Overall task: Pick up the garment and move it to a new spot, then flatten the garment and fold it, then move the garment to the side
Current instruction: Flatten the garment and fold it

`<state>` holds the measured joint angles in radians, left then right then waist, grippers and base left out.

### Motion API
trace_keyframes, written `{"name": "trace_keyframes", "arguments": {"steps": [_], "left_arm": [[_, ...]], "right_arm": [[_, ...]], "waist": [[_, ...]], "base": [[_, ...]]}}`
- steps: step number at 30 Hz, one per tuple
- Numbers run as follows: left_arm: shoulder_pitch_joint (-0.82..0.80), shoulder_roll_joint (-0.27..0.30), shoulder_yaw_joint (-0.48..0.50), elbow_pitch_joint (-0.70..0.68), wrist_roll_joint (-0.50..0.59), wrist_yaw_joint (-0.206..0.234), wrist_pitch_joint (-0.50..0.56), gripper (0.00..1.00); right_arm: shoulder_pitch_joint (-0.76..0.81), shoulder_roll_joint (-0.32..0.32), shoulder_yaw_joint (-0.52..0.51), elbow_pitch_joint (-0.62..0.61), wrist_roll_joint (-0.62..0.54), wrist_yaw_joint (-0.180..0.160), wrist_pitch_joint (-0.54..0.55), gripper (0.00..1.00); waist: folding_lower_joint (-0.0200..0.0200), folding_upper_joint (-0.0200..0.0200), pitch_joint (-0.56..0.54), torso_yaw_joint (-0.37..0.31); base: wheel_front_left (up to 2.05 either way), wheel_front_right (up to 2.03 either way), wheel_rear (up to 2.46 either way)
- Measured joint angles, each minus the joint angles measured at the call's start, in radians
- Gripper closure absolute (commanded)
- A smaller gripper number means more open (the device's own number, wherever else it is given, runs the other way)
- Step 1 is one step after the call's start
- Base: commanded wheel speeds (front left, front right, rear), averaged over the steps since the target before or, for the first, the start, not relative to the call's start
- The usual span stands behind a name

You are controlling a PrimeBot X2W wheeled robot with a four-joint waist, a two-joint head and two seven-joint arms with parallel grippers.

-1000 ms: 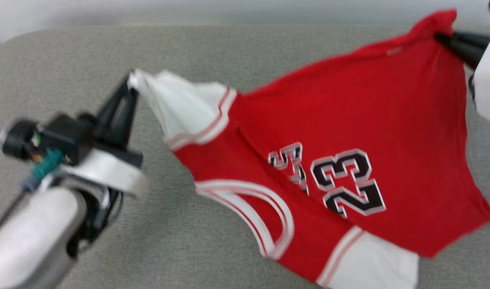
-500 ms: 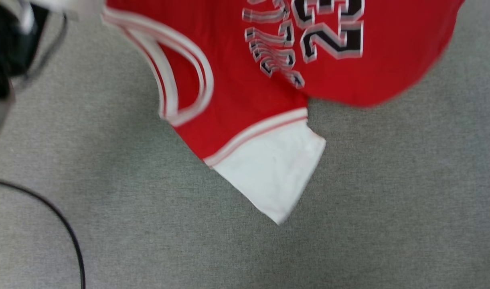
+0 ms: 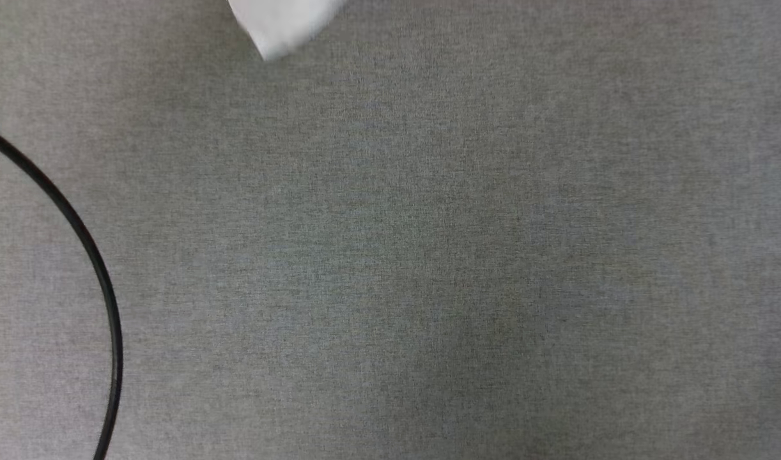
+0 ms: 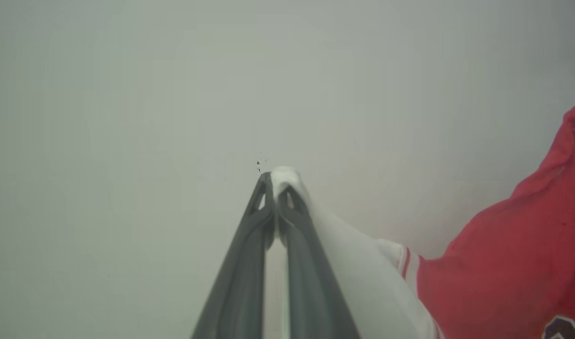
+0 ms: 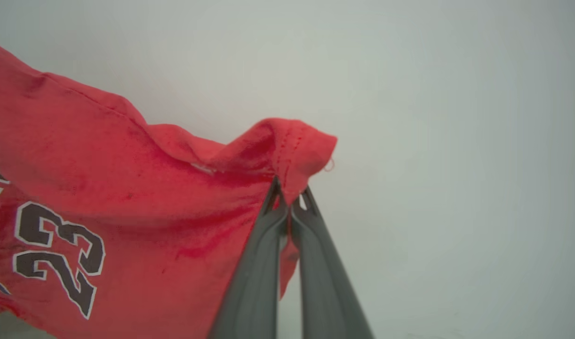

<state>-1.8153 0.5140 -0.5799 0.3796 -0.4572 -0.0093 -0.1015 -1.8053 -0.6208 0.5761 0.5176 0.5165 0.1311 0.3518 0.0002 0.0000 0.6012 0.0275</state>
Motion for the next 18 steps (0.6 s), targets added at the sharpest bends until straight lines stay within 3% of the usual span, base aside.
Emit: {"name": "trace_keyframes", "arguments": {"steps": [8, 18], "left_arm": [[-0.198, -0.063, -0.01, 0.211, 0.023, -0.05, -0.067, 1.0], [-0.133, -0.089, -0.064, 0.381, 0.017, -0.094, -0.134, 1.0]], "right_arm": [[-0.149, 0.042, 0.07, 0.117, -0.005, 0.0, -0.045, 1.0], [-0.077, 0.074, 0.181, 0.224, 0.079, 0.0, -0.115, 1.0]], "waist": [[-0.0001, 0.0, 0.041, 0.001], [-0.0001, 0.0, 0.053, 0.003]], "base": [[0.0, 0.0, 0.0], [0.0, 0.0, 0.0]]}}
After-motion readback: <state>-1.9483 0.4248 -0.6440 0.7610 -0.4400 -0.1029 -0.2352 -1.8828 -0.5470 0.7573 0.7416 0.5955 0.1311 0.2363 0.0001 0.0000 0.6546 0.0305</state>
